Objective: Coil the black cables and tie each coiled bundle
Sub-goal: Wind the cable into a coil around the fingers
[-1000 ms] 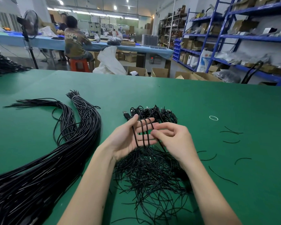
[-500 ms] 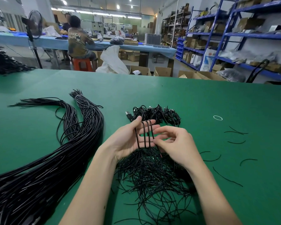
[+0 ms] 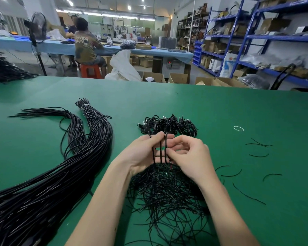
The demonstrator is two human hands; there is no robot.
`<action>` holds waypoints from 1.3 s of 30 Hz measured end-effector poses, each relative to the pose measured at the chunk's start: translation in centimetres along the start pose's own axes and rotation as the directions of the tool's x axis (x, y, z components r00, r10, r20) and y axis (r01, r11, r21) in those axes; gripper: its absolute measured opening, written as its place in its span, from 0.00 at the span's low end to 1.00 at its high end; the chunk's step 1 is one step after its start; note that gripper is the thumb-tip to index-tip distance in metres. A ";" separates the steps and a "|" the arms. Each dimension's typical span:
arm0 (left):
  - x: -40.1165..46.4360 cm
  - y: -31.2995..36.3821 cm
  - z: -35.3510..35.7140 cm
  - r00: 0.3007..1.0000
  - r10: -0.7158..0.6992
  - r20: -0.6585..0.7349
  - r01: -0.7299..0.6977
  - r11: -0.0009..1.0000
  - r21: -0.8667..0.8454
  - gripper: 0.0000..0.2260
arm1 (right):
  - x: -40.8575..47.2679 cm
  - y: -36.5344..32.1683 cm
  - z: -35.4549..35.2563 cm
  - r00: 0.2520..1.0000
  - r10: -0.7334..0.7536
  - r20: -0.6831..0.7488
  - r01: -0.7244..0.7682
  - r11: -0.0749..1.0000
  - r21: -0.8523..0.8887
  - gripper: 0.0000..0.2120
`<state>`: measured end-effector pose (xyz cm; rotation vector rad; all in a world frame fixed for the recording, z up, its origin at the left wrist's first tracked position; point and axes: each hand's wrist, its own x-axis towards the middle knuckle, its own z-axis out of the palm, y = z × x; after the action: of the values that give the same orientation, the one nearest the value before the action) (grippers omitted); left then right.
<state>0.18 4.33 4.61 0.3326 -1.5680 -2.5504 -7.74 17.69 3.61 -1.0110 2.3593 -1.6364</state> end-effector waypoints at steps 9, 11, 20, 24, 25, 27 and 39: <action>0.6 -0.8 0.2 0.995 0.066 -0.076 -0.058 0.992 0.108 0.12 | 0.3 -0.4 -1.6 0.975 0.079 0.208 -0.096 0.993 0.073 0.06; 0.4 -0.7 0.0 0.998 0.042 -0.038 -0.039 0.996 0.076 0.11 | 0.9 -0.2 -2.5 0.991 0.079 0.105 -0.085 0.995 0.058 0.05; -0.8 -1.2 1.2 0.895 -0.113 0.431 0.007 0.971 0.239 0.11 | 0.6 -0.6 -3.0 0.885 0.061 0.461 -0.236 0.913 0.333 0.18; -1.2 -1.1 1.3 0.871 -0.140 0.471 0.020 0.968 0.250 0.09 | 0.6 -0.5 -2.4 0.846 0.041 0.532 -0.322 0.834 0.448 0.16; -1.2 -1.2 1.4 0.866 -0.145 0.478 0.022 0.967 0.254 0.09 | 0.6 -0.5 -2.2 0.842 0.020 0.540 -0.315 0.830 0.460 0.14; -1.2 -1.1 1.4 0.869 -0.142 0.474 0.016 0.966 0.259 0.09 | 0.7 -0.6 -1.9 0.863 0.002 0.506 -0.274 0.842 0.464 0.07; -0.2 -1.0 2.2 0.987 -0.002 0.159 -0.040 0.963 0.266 0.13 | 2.3 0.6 -0.3 0.988 0.146 0.058 -0.154 0.975 0.159 0.22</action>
<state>-0.15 6.68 4.70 0.1423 -1.9700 -2.4017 -9.96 16.76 3.86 -0.8099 2.1718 -1.6979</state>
